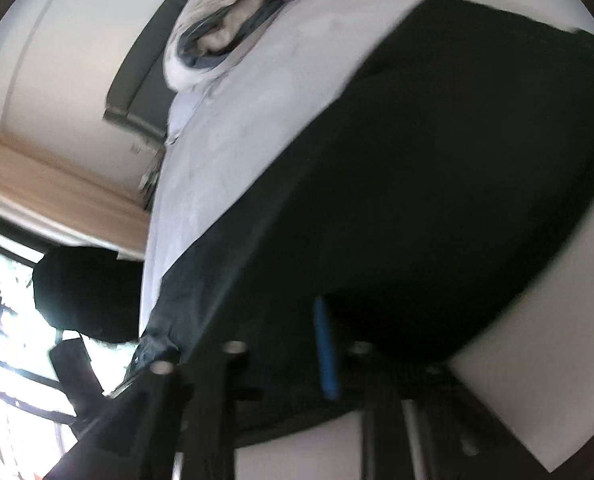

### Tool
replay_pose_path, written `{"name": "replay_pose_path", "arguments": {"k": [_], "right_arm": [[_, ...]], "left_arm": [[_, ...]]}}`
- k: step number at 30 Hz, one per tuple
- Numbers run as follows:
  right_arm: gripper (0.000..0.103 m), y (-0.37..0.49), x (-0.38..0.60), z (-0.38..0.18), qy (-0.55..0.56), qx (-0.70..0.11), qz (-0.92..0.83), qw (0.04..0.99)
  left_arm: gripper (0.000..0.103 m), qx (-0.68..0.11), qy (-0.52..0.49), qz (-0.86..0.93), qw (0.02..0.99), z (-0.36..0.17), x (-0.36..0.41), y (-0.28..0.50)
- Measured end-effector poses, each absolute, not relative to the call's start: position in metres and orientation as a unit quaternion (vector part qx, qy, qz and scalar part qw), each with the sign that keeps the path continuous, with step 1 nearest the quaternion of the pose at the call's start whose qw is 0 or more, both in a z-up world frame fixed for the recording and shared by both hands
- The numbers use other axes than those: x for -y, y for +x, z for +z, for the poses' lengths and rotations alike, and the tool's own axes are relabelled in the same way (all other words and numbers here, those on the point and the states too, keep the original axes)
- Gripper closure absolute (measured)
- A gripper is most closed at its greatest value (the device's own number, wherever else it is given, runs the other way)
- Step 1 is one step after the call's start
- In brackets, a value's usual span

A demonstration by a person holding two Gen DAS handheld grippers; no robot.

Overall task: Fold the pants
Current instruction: 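Open both grippers and lift them away from the folded jeans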

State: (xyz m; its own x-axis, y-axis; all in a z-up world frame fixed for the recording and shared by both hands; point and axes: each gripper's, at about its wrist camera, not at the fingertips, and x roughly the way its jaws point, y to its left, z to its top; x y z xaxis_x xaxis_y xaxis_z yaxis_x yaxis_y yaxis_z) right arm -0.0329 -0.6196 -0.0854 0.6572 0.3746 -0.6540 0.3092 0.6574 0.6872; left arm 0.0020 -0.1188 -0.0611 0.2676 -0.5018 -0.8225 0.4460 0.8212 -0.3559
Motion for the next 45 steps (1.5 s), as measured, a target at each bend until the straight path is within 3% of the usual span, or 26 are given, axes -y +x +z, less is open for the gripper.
{"name": "replay_pose_path", "arguments": {"k": [8,10,11,12,13,18,22,25,27,29,30,31,34,36,39,43,45], "right_arm": [[0.103,-0.087,0.687,-0.082,0.447,-0.368,-0.079,0.812],[0.093,-0.089,0.687,-0.075,0.430,-0.376,-0.089,0.816],[0.072,-0.094,0.685,-0.067,0.418,-0.379,-0.079,0.822],[0.058,-0.090,0.676,-0.058,0.413,-0.375,-0.059,0.828],[0.056,-0.080,0.669,-0.051,0.412,-0.372,-0.043,0.831],[0.053,-0.044,0.592,-0.048,0.389,-0.398,0.067,0.828],[0.054,-0.047,0.583,-0.077,0.397,-0.432,0.058,0.808],[0.077,-0.037,0.586,-0.084,0.390,-0.440,0.058,0.807],[0.080,-0.056,0.597,-0.086,0.396,-0.443,0.049,0.802],[0.074,-0.067,0.599,-0.081,0.388,-0.446,0.036,0.806],[0.062,-0.069,0.597,-0.075,0.376,-0.449,0.035,0.810],[0.056,-0.070,0.591,-0.065,0.353,-0.452,0.037,0.818],[0.052,-0.044,0.559,-0.027,0.281,-0.448,0.086,0.844],[0.041,-0.018,0.518,0.005,0.177,-0.443,0.132,0.869],[0.040,0.031,0.451,0.025,0.044,-0.440,0.199,0.875],[0.041,0.090,0.374,0.015,-0.050,-0.463,0.239,0.852],[0.050,0.114,0.340,0.001,-0.074,-0.477,0.269,0.833]], "left_arm": [[0.085,-0.524,-0.101,-0.276,0.800,-0.062,0.022,-0.015],[0.085,-0.520,-0.067,-0.242,0.817,-0.053,0.013,-0.022],[0.085,-0.516,-0.073,-0.249,0.816,-0.050,0.008,-0.016],[0.085,-0.513,-0.077,-0.255,0.816,-0.045,0.007,-0.014],[0.085,-0.505,-0.072,-0.259,0.820,-0.038,0.012,-0.010],[0.085,-0.489,-0.063,-0.304,0.815,-0.020,0.061,0.028],[0.085,-0.522,-0.028,-0.305,0.796,-0.041,0.103,0.074],[0.085,-0.544,-0.072,-0.274,0.790,-0.071,0.085,0.112],[0.085,-0.535,-0.075,-0.226,0.810,-0.074,0.067,0.120],[0.085,-0.522,-0.086,-0.202,0.824,-0.070,0.046,0.119],[0.085,-0.512,-0.083,-0.189,0.834,-0.065,0.037,0.114],[0.085,-0.498,-0.069,-0.167,0.848,-0.057,0.025,0.103],[0.085,-0.477,-0.058,-0.147,0.865,-0.046,-0.003,0.068],[0.085,-0.459,-0.039,-0.141,0.876,-0.040,-0.022,0.040],[0.085,-0.473,-0.057,-0.119,0.871,-0.058,-0.049,0.023],[0.085,-0.478,-0.129,-0.128,0.859,-0.080,-0.084,0.024],[0.085,-0.474,-0.130,-0.128,0.861,-0.081,-0.090,0.020]]}}
